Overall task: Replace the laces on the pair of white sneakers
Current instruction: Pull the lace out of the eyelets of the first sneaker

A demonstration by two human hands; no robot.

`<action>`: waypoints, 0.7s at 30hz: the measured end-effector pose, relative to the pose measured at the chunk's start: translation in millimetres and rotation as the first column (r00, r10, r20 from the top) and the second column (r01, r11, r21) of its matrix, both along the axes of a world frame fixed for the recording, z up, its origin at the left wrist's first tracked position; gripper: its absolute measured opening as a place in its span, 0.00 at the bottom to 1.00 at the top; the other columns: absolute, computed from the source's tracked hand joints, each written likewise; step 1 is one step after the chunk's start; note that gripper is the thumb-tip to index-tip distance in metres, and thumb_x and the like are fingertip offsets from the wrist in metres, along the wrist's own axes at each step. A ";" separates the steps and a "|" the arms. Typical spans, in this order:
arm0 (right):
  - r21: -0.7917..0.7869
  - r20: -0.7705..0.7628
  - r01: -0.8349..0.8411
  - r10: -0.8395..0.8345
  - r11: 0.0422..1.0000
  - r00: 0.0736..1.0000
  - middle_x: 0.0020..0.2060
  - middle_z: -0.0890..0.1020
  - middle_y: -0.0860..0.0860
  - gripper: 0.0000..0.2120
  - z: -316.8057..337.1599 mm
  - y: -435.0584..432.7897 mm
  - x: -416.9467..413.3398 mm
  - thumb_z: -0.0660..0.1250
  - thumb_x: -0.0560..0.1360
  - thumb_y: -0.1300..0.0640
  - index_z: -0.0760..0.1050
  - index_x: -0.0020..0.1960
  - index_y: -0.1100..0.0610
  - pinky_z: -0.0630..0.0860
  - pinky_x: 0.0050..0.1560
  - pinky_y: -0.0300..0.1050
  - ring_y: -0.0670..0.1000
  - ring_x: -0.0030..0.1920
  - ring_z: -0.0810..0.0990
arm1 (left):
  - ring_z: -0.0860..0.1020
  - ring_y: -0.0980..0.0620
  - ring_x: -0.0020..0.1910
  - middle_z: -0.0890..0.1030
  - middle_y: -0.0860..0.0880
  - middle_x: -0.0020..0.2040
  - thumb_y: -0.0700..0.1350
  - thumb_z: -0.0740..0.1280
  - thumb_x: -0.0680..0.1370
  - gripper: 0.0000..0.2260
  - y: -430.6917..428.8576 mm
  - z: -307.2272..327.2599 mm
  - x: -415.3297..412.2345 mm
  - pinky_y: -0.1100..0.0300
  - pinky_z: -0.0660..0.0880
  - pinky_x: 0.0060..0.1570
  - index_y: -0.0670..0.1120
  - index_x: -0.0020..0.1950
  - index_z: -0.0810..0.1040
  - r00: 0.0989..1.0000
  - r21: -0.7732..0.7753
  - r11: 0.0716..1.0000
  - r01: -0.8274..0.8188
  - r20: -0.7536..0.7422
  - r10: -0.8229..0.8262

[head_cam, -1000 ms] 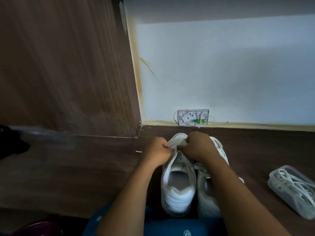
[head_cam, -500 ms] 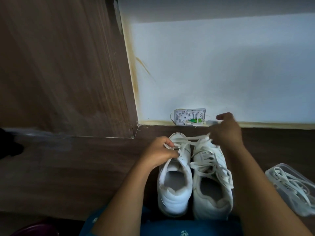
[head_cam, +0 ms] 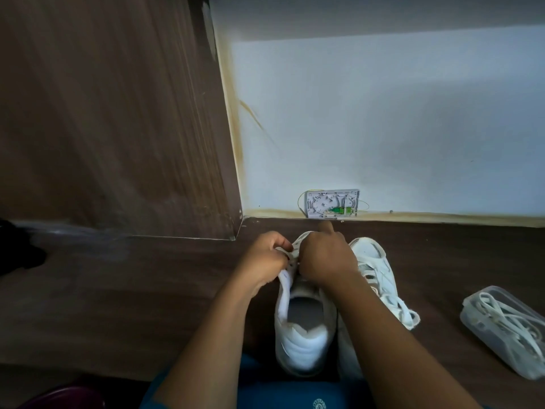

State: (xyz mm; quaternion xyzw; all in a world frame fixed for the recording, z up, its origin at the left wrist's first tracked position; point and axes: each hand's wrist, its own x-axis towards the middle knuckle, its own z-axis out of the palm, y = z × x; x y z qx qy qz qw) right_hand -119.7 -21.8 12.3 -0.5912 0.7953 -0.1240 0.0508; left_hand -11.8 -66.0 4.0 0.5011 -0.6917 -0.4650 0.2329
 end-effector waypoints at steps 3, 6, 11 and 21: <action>-0.016 0.174 -0.012 0.015 1.000 0.985 0.55 0.73 0.56 0.11 -4.5 -2.7 -5.9 0.63 0.73 0.59 0.79 0.52 0.59 0.71 0.54 0.44 0.58 0.57 0.72 | 0.74 0.50 0.35 0.76 0.49 0.34 0.28 0.56 0.71 0.16 -0.2 -3.5 -2.3 0.65 0.65 0.27 0.45 0.43 0.77 0.999 -0.084 0.996 0.027 0.030 -0.025; 0.062 0.777 0.123 -0.125 0.991 0.617 0.32 0.79 0.52 0.13 7.1 0.5 -20.0 0.62 0.74 0.65 0.79 0.34 0.57 0.73 0.34 0.40 0.49 0.35 0.79 | 0.73 0.54 0.33 0.78 0.49 0.37 0.29 0.56 0.72 0.17 2.5 -4.6 -5.7 0.65 0.66 0.31 0.44 0.46 0.81 0.993 -0.171 0.984 0.047 0.112 -0.028; 0.161 0.983 0.158 -0.172 0.974 0.058 0.23 0.75 0.53 0.12 12.9 7.6 -25.4 0.61 0.72 0.67 0.72 0.30 0.59 0.69 0.33 0.41 0.51 0.27 0.72 | 0.75 0.55 0.33 0.79 0.50 0.35 0.37 0.66 0.72 0.09 3.9 -5.0 -7.5 0.65 0.67 0.33 0.50 0.40 0.82 0.970 -0.229 0.961 0.156 0.218 -0.106; 0.037 0.288 0.038 -0.047 0.999 0.956 0.42 0.78 0.53 0.08 6.6 -1.2 -26.3 0.67 0.67 0.51 0.78 0.43 0.54 0.63 0.43 0.43 0.57 0.54 0.70 | 0.75 0.56 0.33 0.81 0.45 0.33 0.39 0.69 0.75 0.07 4.6 21.4 -35.5 0.65 0.69 0.36 0.39 0.38 0.82 0.969 -0.254 0.962 -0.101 -0.244 0.038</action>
